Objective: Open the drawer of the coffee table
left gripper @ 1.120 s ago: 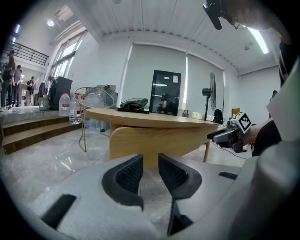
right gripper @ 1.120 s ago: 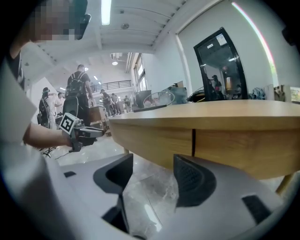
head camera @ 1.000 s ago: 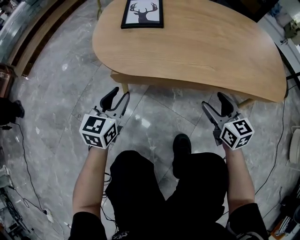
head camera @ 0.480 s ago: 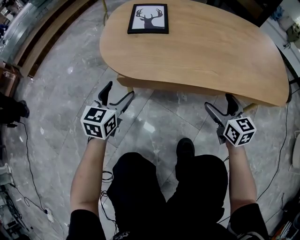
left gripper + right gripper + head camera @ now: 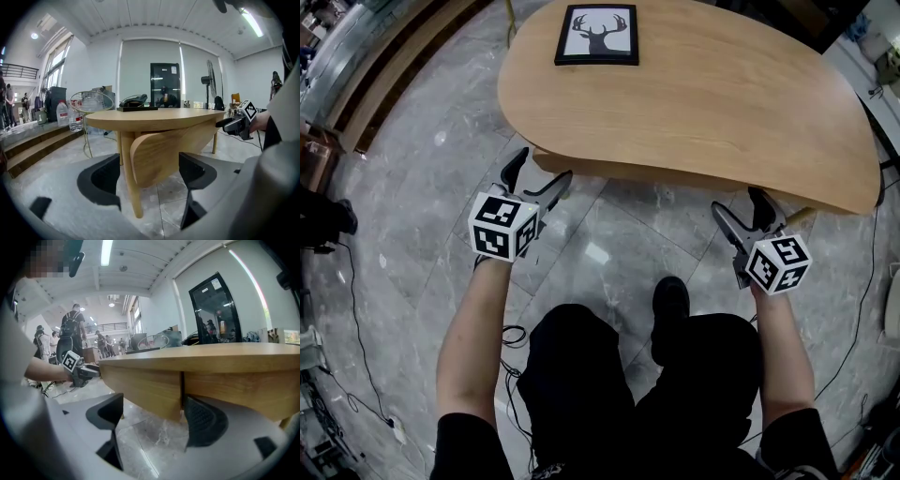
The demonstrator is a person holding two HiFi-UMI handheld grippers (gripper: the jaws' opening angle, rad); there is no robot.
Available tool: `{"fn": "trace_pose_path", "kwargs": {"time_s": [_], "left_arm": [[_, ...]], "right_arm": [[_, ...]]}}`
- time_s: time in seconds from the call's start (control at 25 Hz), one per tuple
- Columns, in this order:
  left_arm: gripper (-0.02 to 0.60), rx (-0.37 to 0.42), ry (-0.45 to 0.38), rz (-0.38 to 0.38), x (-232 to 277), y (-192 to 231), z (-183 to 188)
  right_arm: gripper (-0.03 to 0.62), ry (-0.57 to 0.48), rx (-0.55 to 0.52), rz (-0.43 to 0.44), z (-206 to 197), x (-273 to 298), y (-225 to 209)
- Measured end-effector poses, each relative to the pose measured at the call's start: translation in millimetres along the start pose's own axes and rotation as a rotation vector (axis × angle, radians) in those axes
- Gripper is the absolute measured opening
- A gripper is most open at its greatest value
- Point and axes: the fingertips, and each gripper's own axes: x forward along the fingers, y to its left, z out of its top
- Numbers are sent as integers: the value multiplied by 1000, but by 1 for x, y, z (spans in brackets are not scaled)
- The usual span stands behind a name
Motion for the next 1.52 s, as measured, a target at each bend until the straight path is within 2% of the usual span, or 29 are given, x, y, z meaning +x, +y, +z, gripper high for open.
{"fn": "trace_pose_path", "kwargs": {"time_s": [0.16, 0.28, 0.4, 0.44, 0.64, 1.12, 1.32, 1.52], "left_arm": [[393, -4, 19, -11, 6, -4, -5], [353, -5, 26, -19, 9, -10, -9], [340, -28, 13, -13, 9, -10, -9], [335, -33, 10, -14, 9, -10, -9], [360, -33, 19, -19, 6, -14, -10], [359, -45, 12, -45, -27, -32, -24], [333, -28, 50, -69, -38, -36, -31], [334, 5, 59, -88, -35, -30, -22]], "right_arm": [[413, 15, -29, -6, -1, 6, 6], [353, 25, -28, -34, -1, 6, -2], [265, 10, -6, -62, -1, 5, -11], [256, 1, 4, -63, -1, 4, -13], [268, -8, 9, -44, -2, 0, -7], [227, 46, 10, 10, -21, -37, 17], [216, 107, -50, 9, -26, -45, 20], [235, 36, -80, 18, 0, -49, 11]]}}
